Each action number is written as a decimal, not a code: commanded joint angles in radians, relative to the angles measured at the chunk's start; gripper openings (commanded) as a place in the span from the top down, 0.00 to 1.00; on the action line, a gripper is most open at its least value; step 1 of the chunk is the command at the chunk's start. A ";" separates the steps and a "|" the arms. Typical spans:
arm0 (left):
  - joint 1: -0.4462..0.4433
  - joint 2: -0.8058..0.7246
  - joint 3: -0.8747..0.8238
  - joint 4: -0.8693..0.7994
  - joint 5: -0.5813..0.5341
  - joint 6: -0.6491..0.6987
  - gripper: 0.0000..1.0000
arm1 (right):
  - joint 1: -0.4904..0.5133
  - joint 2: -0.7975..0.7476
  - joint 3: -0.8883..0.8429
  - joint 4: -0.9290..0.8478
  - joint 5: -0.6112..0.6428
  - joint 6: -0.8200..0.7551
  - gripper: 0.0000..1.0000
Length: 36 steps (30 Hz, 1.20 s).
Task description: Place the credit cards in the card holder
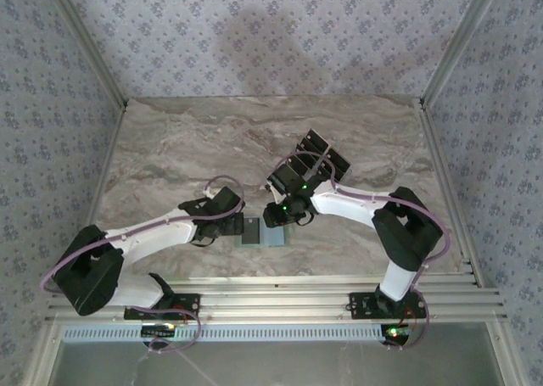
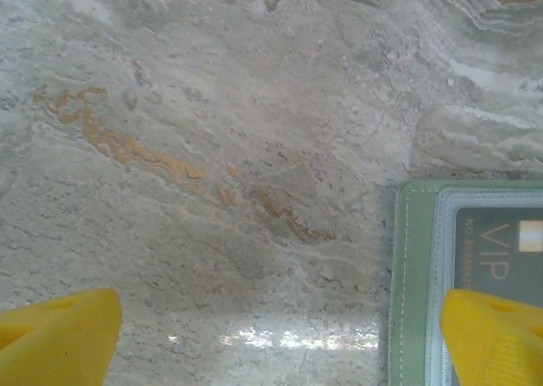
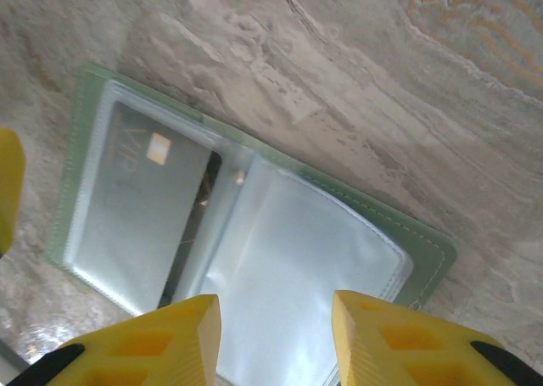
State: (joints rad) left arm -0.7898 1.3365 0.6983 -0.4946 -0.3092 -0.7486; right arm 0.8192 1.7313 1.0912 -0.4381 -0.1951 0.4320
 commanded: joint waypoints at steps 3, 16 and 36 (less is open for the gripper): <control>-0.024 0.031 0.033 0.005 0.018 0.000 0.03 | -0.008 0.036 0.000 -0.011 0.020 -0.020 0.58; -0.063 0.044 0.023 0.050 0.033 0.000 0.03 | -0.008 0.074 -0.042 0.074 -0.118 0.046 0.52; -0.159 -0.068 -0.117 0.226 0.054 0.029 0.03 | -0.026 0.118 -0.048 0.133 -0.184 0.138 0.52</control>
State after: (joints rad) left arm -0.9367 1.3090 0.6025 -0.3225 -0.2687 -0.7406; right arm 0.7944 1.8145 1.0554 -0.2867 -0.3782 0.5488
